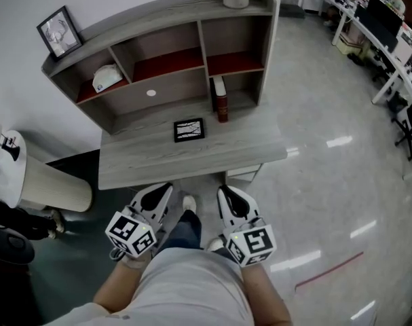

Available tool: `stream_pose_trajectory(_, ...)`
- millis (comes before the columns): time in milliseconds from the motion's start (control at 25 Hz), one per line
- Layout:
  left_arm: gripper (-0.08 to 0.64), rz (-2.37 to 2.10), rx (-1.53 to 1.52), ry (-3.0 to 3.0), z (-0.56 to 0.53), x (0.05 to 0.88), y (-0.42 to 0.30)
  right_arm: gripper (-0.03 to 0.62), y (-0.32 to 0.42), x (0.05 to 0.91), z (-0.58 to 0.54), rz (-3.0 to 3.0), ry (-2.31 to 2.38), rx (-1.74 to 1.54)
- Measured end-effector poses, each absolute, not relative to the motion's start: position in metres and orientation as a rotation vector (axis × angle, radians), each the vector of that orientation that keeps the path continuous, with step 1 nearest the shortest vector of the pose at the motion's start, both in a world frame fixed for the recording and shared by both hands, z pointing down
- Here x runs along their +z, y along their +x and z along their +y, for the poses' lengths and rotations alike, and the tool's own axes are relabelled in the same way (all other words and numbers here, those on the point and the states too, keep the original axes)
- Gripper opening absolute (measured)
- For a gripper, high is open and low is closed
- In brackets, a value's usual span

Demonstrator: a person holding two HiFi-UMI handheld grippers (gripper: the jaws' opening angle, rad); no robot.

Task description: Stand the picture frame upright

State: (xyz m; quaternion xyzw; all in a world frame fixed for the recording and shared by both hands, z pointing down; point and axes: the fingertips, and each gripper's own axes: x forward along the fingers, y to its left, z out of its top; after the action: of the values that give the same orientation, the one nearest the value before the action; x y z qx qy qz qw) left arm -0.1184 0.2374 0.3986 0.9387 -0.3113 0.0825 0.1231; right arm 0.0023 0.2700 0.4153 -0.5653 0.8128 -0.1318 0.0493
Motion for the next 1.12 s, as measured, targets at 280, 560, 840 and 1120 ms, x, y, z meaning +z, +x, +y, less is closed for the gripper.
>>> stream_pose_trajectory(280,0.015,-0.883,0.279,2.728,0.208,0.415,-0.109,0.032,0.016,0.431,0.247,2.455,-1.761,-0.458)
stream_pose_trajectory(560,0.015,-0.854,0.293,2.71,0.163,0.425,-0.105,0.032,0.021,0.448,0.205,2.453,-1.792,-0.53)
stream_pose_trajectory(840,0.015,-0.833,0.319,2.69,0.097,0.436,-0.111,0.032,0.017,0.46,0.146,2.448,-1.842,-0.594)
stream_pose_trajectory(1120,0.017,-0.788,0.334,2.684,0.032,0.445,-0.121,0.032,0.013,0.473,0.083,2.416,-1.908,-0.661)
